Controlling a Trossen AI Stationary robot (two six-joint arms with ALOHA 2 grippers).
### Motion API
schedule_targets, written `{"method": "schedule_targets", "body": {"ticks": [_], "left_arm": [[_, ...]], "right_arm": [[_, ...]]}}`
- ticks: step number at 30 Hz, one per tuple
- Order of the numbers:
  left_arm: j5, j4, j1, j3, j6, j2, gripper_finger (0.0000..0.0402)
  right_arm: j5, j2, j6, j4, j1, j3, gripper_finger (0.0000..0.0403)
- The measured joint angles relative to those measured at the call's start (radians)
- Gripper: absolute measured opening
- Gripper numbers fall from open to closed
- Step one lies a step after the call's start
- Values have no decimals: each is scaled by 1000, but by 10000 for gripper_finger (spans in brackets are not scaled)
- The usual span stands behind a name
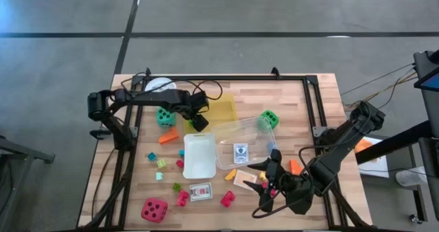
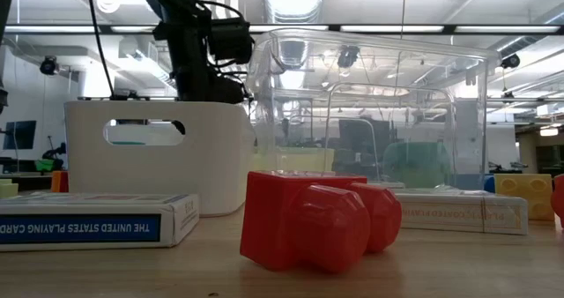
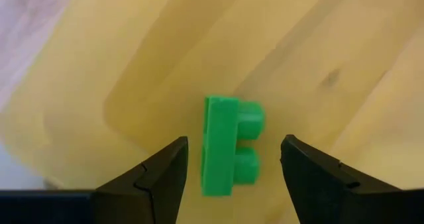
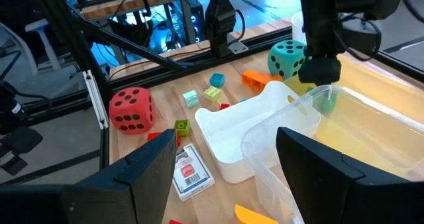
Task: Pick & Place Toys
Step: Put the light green game piece into the yellow bin
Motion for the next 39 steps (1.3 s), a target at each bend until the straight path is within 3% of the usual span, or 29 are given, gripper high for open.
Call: {"method": "schedule_targets", "body": {"ticks": [10, 20, 27, 34, 39], "left_arm": [[0, -374, -5, 141, 2, -18, 230], [-3, -623, -114, 158, -58, -147, 230], [-29, -647, -258, 128, -189, -230, 230], [74, -670, -399, 72, -385, -242, 230], [82, -664, -476, -14, -471, -240, 230]], "right_arm": [[-21, 0, 0, 0, 0, 0, 256], [-21, 0, 0, -3, 0, 0, 256], [-36, 0, 0, -3, 0, 0, 256], [-41, 0, 24, -2, 0, -1, 256], [-42, 0, 27, -2, 0, -4, 256]]}}
